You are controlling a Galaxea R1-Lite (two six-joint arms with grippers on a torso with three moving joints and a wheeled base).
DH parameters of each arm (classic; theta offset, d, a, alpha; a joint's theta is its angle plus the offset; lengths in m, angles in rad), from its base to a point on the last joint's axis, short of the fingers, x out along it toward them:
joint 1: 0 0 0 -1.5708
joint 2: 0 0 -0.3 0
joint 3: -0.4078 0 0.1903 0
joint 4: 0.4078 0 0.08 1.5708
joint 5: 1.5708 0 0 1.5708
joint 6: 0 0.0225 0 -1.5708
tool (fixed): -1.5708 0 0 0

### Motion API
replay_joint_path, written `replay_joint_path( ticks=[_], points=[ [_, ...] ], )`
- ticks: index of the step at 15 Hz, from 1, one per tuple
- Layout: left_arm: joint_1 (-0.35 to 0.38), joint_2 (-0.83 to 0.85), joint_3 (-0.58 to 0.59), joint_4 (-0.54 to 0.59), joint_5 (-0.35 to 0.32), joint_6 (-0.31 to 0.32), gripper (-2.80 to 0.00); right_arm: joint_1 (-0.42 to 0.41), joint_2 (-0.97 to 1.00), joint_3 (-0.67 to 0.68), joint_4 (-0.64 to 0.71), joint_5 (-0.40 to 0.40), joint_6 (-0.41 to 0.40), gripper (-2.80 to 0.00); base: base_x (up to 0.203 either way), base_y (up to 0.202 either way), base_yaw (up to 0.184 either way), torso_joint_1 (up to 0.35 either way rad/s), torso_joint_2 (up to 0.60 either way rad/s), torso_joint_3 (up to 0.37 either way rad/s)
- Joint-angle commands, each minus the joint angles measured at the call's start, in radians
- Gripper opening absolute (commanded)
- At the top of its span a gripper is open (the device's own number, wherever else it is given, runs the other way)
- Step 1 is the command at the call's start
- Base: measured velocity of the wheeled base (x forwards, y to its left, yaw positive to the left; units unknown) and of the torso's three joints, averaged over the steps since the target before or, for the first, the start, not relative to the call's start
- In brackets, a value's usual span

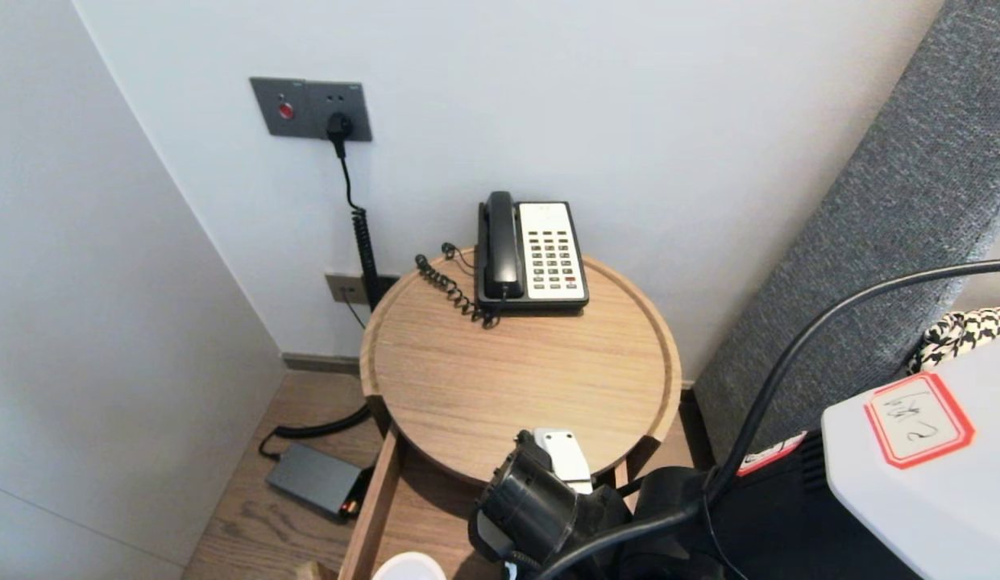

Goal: Put the remote controls on the table in the drawer one by one

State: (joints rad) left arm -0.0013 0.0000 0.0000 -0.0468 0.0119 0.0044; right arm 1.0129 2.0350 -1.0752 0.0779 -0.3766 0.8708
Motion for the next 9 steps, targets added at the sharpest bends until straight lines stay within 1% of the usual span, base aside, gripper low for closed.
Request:
replay_joint_path(
  ticks=[1,9],
  points=[
    [0.001,-0.002,0.009,-0.001,0.000,0.000,-2.80,-0.005,0.018,-0.010,0.000,-0.013,0.018,-2.80,0.000,0.000,0.000,0.000,0.00,0.000],
    [0.000,-0.002,0.009,-0.001,0.000,0.000,-2.80,-0.005,0.042,-0.025,-0.003,-0.015,0.020,-2.80,0.000,0.000,0.000,0.000,0.00,0.000]
  ],
)
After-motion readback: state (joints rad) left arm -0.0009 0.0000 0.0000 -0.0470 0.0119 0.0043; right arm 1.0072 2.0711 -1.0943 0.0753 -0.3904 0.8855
